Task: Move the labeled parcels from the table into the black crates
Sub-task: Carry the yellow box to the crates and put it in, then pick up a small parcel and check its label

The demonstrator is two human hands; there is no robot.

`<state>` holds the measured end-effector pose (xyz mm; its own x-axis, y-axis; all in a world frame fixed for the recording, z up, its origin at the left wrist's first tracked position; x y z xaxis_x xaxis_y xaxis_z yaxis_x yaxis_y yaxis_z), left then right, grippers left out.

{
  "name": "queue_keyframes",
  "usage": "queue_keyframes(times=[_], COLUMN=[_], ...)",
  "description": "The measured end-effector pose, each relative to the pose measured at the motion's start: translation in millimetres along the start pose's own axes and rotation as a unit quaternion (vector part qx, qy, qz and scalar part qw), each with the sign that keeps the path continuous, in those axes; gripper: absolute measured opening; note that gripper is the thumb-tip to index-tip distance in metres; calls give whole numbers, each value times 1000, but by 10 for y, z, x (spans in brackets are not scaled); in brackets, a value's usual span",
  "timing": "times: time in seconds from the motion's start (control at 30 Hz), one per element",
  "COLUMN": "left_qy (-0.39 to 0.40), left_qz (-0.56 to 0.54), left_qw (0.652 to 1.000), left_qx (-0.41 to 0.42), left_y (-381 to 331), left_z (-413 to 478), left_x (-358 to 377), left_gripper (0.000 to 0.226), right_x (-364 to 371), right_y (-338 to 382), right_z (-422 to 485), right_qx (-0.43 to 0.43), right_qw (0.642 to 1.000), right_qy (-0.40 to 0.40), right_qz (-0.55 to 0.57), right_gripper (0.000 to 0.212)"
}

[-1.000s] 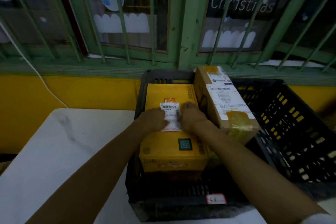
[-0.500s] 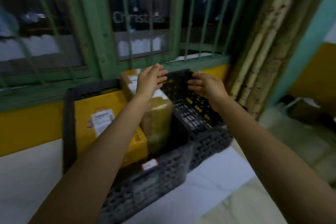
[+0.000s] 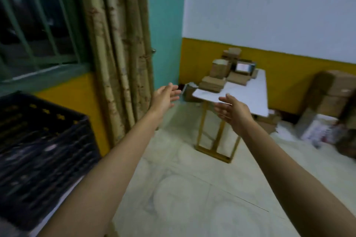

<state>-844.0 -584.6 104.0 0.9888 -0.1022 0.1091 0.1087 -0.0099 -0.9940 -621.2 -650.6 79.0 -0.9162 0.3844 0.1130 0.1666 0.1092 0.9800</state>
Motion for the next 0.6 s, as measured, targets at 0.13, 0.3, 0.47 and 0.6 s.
queue_keyframes(times=[0.13,0.3,0.47,0.6], left_qy=[40,58,64,69], left_qz=[21,33,53,53], left_qw=[999,997,996,996], left_qx=[-22,-25,-16,-30], left_y=[284,485,725,955], left_z=[362,890,1662,2521], left_x=[788,1347,1680,1901], left_gripper=[34,21,18,21], right_x=[-794,-1215,-1351,-1377], right_y=[24,-94,-171,-139], right_z=[310,849,1648,2513], right_qx=[17,41,55,54], right_qw=[999,997,997,996], right_qy=[-31,-41,-34,-49], right_qz=[11,49,48,41], right_gripper=[30,34,31,29])
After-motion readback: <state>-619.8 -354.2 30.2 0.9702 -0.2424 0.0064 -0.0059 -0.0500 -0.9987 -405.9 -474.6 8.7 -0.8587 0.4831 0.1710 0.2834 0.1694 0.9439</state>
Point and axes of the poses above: each hand's wrist, its own z-axis towards the middle knuckle, its own x-axis out of the palm, y = z × x, the point moved 10 cm from there along z, towards the middle knuckle
